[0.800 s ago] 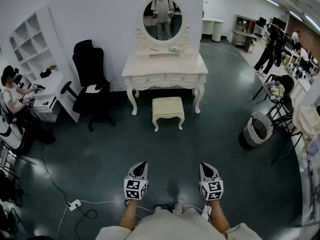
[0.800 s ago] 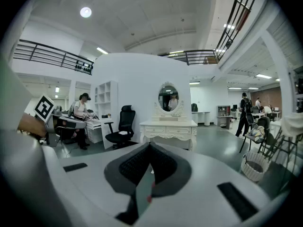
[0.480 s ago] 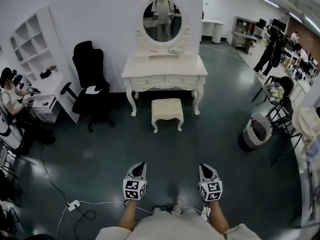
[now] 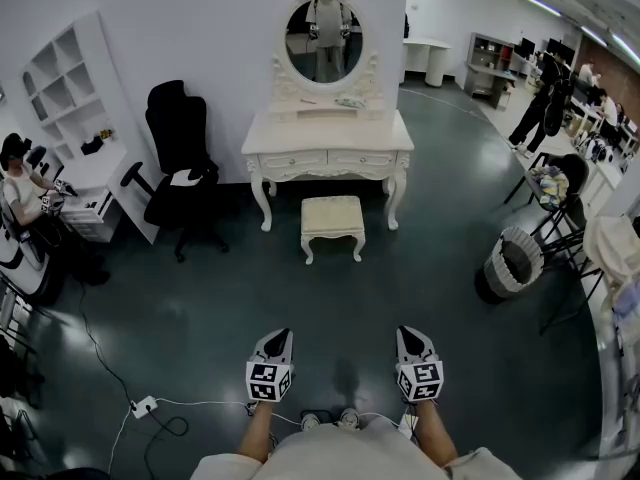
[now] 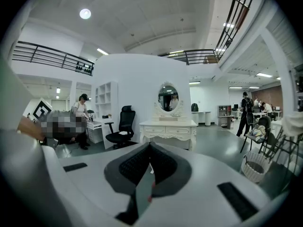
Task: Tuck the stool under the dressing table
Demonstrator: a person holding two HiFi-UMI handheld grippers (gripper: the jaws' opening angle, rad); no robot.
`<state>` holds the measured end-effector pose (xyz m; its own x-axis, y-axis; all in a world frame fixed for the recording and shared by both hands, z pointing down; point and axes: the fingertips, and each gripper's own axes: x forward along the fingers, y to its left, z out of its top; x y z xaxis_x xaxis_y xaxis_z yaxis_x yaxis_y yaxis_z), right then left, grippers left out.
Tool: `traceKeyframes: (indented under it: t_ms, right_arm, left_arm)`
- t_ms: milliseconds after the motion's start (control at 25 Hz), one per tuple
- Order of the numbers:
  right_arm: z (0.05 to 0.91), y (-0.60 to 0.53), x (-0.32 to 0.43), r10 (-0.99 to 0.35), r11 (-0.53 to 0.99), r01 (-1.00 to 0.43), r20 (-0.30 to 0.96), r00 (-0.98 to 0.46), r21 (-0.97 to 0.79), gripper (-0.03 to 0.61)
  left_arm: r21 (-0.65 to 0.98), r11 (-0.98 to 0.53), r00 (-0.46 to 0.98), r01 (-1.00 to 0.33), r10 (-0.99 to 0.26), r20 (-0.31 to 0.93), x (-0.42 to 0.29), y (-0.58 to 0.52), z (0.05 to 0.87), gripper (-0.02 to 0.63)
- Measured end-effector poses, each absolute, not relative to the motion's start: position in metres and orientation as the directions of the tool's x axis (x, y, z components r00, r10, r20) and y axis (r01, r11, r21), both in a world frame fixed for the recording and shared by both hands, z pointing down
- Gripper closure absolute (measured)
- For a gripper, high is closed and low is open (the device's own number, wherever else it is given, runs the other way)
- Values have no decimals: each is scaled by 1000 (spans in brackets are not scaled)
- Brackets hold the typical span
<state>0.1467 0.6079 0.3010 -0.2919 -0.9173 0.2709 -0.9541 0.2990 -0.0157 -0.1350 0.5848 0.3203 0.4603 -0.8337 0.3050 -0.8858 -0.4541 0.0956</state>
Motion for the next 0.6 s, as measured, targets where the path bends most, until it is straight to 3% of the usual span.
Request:
traceKeyframes:
  t_ms: [480, 600]
  right_arm:
    - [310, 602, 168, -908, 326, -945, 274, -317, -13, 575]
    - [314, 599, 169, -896, 353, -935, 282, -343, -14, 513]
  left_arm:
    - [109, -450, 460, -887, -832, 311, -104, 592, 334, 597]
    - [126, -460, 476, -879, -826, 302, -95, 589, 333, 586]
